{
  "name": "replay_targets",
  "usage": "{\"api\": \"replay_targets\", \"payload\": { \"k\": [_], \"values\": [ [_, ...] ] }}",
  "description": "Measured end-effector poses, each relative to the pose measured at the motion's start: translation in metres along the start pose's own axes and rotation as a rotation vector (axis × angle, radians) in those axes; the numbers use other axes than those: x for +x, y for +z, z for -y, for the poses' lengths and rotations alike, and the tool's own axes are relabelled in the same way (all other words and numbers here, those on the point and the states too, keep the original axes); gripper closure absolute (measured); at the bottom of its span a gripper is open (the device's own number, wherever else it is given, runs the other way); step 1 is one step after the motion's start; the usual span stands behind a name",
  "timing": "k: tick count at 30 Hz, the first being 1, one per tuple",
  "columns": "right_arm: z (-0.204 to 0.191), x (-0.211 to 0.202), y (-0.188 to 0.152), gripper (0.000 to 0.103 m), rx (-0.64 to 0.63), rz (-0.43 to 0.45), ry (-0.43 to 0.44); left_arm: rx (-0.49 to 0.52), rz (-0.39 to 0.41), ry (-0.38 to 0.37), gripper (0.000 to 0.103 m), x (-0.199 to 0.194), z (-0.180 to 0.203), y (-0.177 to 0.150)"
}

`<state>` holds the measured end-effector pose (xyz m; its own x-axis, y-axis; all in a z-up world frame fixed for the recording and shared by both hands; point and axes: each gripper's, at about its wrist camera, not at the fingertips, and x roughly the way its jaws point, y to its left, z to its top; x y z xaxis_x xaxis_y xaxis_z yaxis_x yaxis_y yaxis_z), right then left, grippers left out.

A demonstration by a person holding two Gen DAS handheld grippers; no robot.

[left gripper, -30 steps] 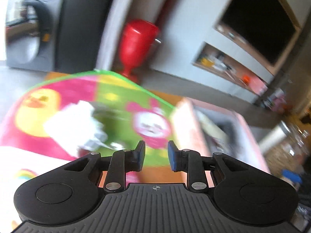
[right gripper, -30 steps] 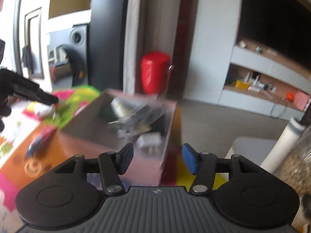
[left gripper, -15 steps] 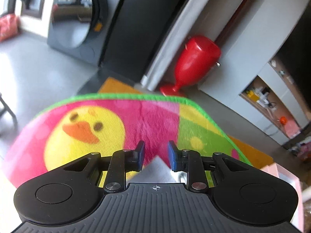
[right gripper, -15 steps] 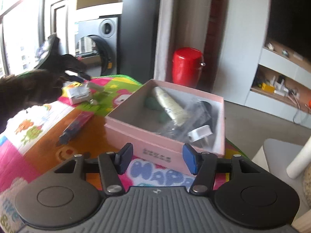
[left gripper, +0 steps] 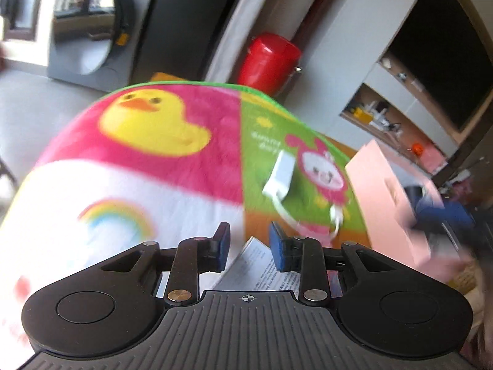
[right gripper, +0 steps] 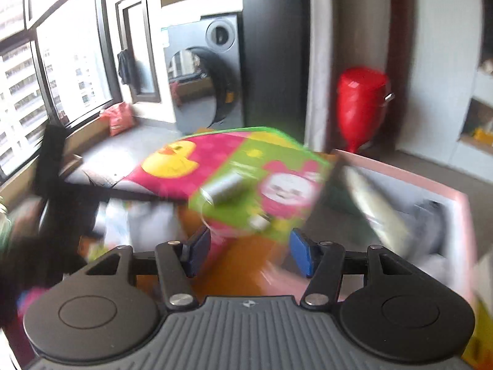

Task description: Organize rigid objects

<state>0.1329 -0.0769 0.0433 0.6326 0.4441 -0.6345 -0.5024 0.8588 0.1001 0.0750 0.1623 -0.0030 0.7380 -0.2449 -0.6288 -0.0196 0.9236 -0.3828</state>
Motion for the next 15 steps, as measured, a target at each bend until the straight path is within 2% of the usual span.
{"api": "replay_targets", "payload": {
  "k": [3, 7, 10, 12, 14, 15],
  "values": [
    [-0.018, 0.052, 0.033, 0.045, 0.02, -0.081, 0.001, 0.006, 0.012, 0.063, 0.07, -0.023, 0.001, -0.014],
    [-0.036, 0.119, 0.056, 0.045, 0.058, -0.155, -0.095, 0.043, 0.04, 0.135, 0.07, -0.043, 0.004, -0.02],
    [-0.037, 0.156, 0.058, 0.045, 0.078, -0.203, -0.166, 0.074, 0.066, 0.159, 0.07, -0.056, 0.004, -0.024],
    [-0.036, 0.166, 0.053, 0.048, 0.091, -0.218, -0.19, 0.068, 0.073, 0.149, 0.07, -0.063, 0.002, -0.026],
    [-0.042, 0.159, 0.047, 0.071, 0.052, -0.209, -0.179, 0.055, 0.077, 0.127, 0.07, -0.066, 0.0, -0.025],
    [-0.046, 0.153, 0.043, 0.076, 0.018, -0.224, -0.165, 0.053, 0.078, 0.117, 0.07, -0.067, 0.0, -0.025]
  ]
}}
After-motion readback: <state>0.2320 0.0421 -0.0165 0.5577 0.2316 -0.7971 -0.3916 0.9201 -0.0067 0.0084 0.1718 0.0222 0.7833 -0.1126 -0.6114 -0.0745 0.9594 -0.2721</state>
